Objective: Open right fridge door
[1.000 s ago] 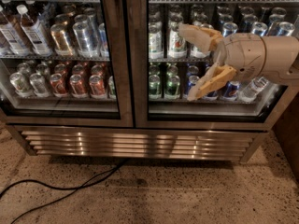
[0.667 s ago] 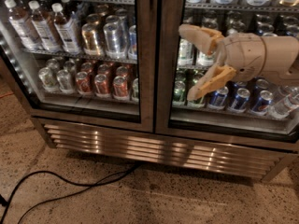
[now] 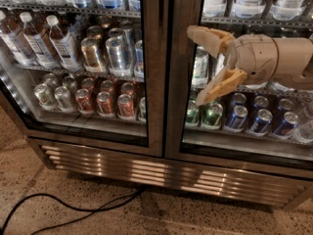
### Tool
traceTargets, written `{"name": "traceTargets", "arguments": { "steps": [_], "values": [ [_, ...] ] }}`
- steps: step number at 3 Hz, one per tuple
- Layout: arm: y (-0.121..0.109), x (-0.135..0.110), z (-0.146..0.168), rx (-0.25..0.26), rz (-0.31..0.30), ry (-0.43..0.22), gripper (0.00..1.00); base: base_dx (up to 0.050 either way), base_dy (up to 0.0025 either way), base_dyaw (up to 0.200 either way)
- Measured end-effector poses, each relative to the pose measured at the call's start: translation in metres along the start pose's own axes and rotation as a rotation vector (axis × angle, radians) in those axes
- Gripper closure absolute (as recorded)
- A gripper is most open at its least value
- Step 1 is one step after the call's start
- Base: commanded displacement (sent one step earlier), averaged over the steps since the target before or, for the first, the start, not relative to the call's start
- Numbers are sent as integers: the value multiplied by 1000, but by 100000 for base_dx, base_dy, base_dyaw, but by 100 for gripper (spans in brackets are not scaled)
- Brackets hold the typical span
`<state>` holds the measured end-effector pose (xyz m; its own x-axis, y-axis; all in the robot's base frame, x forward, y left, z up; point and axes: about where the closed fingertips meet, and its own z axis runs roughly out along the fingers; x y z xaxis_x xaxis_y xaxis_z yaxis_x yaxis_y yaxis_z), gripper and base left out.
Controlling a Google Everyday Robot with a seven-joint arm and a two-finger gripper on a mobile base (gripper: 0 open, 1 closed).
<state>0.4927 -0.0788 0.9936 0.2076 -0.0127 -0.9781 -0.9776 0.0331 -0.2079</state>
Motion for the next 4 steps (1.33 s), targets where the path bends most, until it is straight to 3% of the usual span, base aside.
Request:
{"name": "traceTargets", "arguments": {
  "steps": [1,2,3,4],
  "values": [
    [-1,-24,5,12,-18,12,0,0,0,0],
    [-1,-24,6,12,-18,12,0,0,0,-20003],
    [-2,-24,7,15,-10,14,0,0,0,0],
    [-18,-39,41,-19,-7,53,0,0,0,0]
  ]
}}
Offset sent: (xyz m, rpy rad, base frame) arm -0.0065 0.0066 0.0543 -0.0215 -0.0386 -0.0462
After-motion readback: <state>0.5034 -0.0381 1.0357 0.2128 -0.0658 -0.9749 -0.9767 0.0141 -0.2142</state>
